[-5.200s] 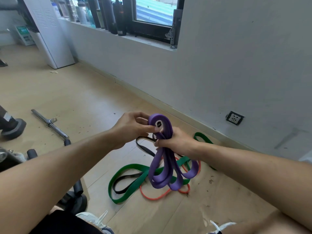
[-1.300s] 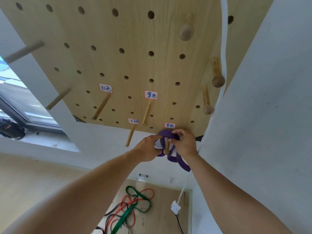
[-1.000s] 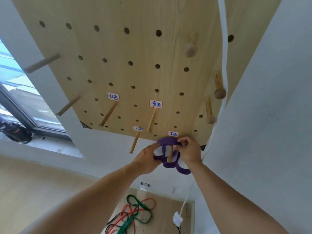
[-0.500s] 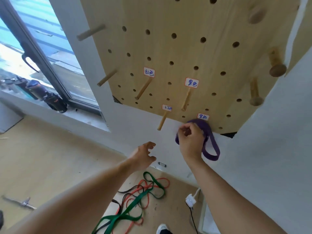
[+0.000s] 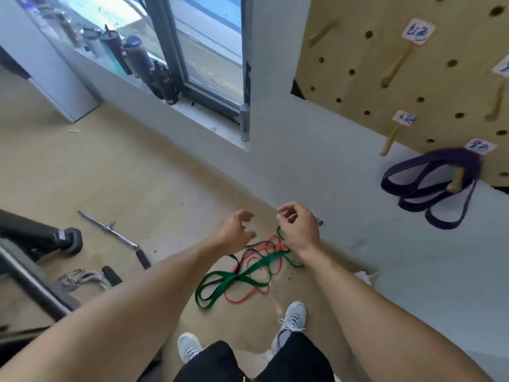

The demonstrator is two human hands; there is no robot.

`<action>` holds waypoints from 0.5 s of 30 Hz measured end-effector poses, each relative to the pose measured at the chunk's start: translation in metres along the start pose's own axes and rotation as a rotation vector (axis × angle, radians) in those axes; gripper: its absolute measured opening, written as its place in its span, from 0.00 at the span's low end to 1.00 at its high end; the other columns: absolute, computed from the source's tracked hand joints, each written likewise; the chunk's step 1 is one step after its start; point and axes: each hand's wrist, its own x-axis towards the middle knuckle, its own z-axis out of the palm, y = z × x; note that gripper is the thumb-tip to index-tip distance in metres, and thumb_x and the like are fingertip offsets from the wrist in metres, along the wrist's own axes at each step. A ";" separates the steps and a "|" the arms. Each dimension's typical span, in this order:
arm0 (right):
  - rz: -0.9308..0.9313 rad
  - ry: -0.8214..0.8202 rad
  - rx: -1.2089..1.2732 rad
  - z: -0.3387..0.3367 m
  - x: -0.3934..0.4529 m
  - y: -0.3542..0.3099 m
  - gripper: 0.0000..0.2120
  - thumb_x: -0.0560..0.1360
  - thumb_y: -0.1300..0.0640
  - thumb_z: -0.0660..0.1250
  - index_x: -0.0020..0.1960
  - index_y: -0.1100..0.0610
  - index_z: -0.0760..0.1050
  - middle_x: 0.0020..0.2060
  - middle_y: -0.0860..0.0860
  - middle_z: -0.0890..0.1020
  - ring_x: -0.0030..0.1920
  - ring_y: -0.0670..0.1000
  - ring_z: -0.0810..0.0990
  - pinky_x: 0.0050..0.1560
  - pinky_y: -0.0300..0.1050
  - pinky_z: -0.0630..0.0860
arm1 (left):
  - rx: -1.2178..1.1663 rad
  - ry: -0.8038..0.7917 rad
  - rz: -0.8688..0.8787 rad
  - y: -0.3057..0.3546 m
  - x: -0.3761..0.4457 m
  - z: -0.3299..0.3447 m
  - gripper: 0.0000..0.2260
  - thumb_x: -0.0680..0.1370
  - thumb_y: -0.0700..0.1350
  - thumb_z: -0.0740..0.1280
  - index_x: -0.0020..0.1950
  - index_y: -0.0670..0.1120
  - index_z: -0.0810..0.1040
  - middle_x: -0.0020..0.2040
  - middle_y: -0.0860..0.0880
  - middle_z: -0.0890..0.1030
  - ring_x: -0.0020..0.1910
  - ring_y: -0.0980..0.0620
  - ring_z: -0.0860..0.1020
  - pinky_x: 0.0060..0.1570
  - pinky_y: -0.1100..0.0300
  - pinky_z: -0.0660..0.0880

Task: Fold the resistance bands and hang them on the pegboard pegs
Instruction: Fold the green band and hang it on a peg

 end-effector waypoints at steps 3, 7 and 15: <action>0.107 -0.086 0.026 0.062 -0.029 0.004 0.06 0.77 0.59 0.72 0.48 0.48 0.78 0.43 0.46 0.82 0.43 0.44 0.80 0.41 0.38 0.74 | -0.041 0.008 -0.063 -0.064 -0.012 -0.006 0.23 0.77 0.45 0.71 0.71 0.50 0.74 0.68 0.50 0.78 0.64 0.50 0.78 0.67 0.52 0.74; 0.232 -0.179 -0.020 0.131 -0.061 0.029 0.10 0.75 0.59 0.73 0.48 0.46 0.77 0.46 0.46 0.83 0.46 0.46 0.81 0.47 0.43 0.79 | -0.151 0.019 -0.151 -0.129 -0.020 -0.003 0.21 0.77 0.41 0.71 0.69 0.46 0.75 0.65 0.49 0.80 0.58 0.51 0.79 0.61 0.58 0.75; 0.299 -0.549 -0.374 0.221 -0.088 0.134 0.15 0.76 0.56 0.65 0.62 0.48 0.76 0.60 0.46 0.79 0.59 0.52 0.78 0.60 0.51 0.78 | -0.308 0.006 -0.291 -0.230 -0.006 0.072 0.19 0.77 0.40 0.72 0.67 0.45 0.77 0.62 0.48 0.81 0.57 0.50 0.80 0.62 0.52 0.77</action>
